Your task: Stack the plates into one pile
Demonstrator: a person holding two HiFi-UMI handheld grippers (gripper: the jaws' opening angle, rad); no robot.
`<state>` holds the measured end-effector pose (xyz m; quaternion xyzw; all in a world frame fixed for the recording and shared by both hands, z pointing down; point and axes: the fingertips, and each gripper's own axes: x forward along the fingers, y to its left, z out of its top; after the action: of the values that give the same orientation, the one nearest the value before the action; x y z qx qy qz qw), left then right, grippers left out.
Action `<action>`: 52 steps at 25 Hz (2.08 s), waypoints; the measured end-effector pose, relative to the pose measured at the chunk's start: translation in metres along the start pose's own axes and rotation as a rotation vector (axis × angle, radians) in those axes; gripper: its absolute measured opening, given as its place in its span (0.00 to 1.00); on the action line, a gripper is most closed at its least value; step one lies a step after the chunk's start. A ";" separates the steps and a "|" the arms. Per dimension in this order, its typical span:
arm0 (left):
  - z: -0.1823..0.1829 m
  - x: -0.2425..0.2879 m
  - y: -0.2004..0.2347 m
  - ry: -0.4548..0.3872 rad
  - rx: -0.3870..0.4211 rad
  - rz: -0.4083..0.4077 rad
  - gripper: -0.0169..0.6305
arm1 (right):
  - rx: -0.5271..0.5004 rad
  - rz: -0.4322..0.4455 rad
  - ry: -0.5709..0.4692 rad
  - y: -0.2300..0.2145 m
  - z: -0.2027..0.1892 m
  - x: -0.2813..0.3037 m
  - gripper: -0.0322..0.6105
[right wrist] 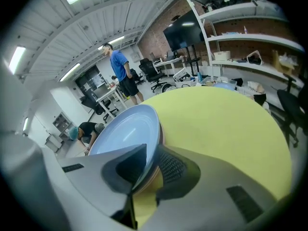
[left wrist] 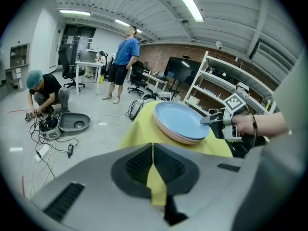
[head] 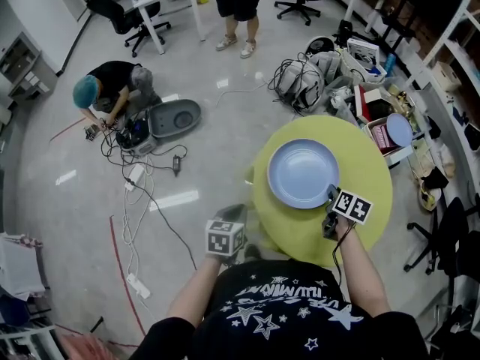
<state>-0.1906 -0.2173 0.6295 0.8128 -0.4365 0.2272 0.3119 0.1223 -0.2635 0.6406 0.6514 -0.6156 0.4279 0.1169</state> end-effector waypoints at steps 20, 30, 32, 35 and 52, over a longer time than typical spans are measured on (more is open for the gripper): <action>-0.021 0.004 -0.006 0.062 0.060 -0.116 0.06 | -0.127 -0.123 -0.107 -0.008 -0.023 -0.040 0.23; -0.017 -0.008 -0.029 0.034 0.049 -0.079 0.06 | -0.121 -0.076 -0.087 -0.025 -0.036 -0.054 0.23; -0.016 -0.009 -0.037 0.032 0.050 -0.076 0.06 | -0.127 -0.061 -0.079 -0.029 -0.037 -0.057 0.23; -0.016 -0.010 -0.054 0.029 0.063 -0.079 0.06 | -0.147 -0.026 -0.064 -0.032 -0.043 -0.067 0.22; -0.053 -0.025 -0.160 -0.012 0.132 -0.065 0.05 | -0.205 0.111 -0.148 -0.085 -0.060 -0.142 0.08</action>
<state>-0.0728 -0.0974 0.6014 0.8467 -0.3957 0.2402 0.2622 0.1917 -0.1049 0.6091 0.6307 -0.6980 0.3195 0.1133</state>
